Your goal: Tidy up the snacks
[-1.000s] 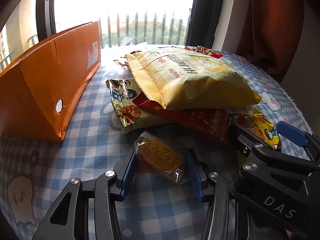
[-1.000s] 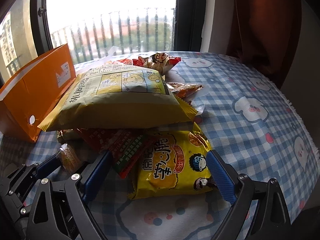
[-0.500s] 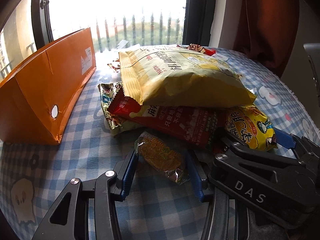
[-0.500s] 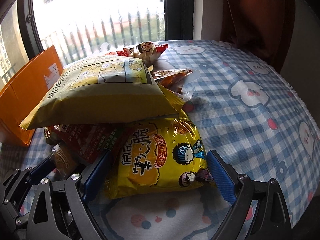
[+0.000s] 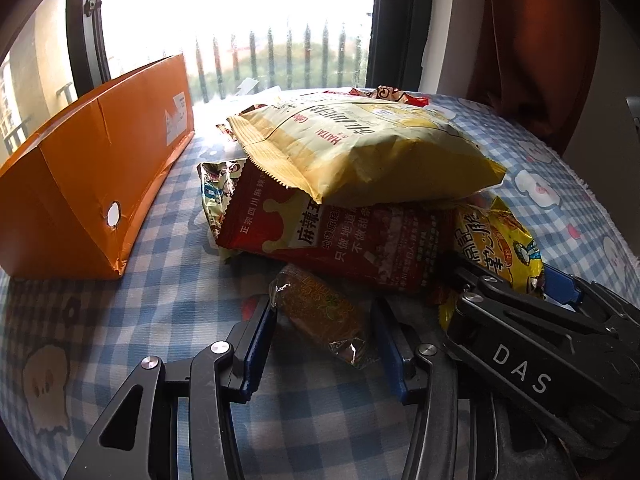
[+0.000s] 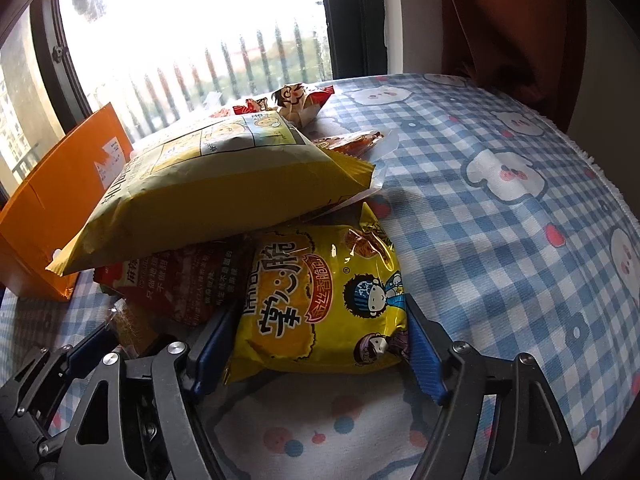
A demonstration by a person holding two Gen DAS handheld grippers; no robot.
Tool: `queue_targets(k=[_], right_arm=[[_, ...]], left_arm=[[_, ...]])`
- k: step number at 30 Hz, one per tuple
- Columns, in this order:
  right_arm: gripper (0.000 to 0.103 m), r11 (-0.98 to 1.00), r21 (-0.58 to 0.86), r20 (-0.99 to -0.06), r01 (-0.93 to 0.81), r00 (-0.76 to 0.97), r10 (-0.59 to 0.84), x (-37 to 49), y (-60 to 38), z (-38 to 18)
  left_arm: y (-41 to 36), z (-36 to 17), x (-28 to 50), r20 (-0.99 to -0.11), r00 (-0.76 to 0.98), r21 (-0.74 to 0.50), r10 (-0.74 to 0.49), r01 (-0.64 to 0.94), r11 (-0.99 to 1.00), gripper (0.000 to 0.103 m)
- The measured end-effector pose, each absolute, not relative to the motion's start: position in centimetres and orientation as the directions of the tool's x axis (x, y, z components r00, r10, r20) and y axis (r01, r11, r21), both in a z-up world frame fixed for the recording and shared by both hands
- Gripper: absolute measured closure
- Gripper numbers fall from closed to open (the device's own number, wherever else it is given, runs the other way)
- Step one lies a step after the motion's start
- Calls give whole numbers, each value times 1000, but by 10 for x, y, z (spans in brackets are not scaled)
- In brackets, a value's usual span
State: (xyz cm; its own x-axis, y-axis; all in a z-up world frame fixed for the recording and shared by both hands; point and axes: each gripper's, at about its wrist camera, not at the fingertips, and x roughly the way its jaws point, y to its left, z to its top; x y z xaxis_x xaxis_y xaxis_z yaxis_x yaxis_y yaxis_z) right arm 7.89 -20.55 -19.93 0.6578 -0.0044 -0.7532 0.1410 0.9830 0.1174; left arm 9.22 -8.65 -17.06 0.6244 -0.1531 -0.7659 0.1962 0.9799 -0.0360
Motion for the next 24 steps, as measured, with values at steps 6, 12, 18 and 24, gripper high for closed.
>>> queue_targets(k=[6, 12, 18, 24], right_arm=[[33, 977, 163, -735, 141, 678, 25, 63, -208, -192], [33, 981, 137, -736, 135, 677, 10, 60, -207, -191], [21, 980, 138, -737, 142, 676, 5, 57, -210, -190], [20, 970, 172, -742, 173, 670, 12, 53, -218, -189]], left_arm=[[-89, -164, 79, -751, 640, -38, -161, 202, 979, 54], [-89, -163, 72, -750, 645, -24, -147, 196, 980, 54], [-87, -165, 76, -753, 642, -30, -143, 184, 982, 54], [-89, -170, 84, -765, 626, -43, -151, 184, 982, 54]])
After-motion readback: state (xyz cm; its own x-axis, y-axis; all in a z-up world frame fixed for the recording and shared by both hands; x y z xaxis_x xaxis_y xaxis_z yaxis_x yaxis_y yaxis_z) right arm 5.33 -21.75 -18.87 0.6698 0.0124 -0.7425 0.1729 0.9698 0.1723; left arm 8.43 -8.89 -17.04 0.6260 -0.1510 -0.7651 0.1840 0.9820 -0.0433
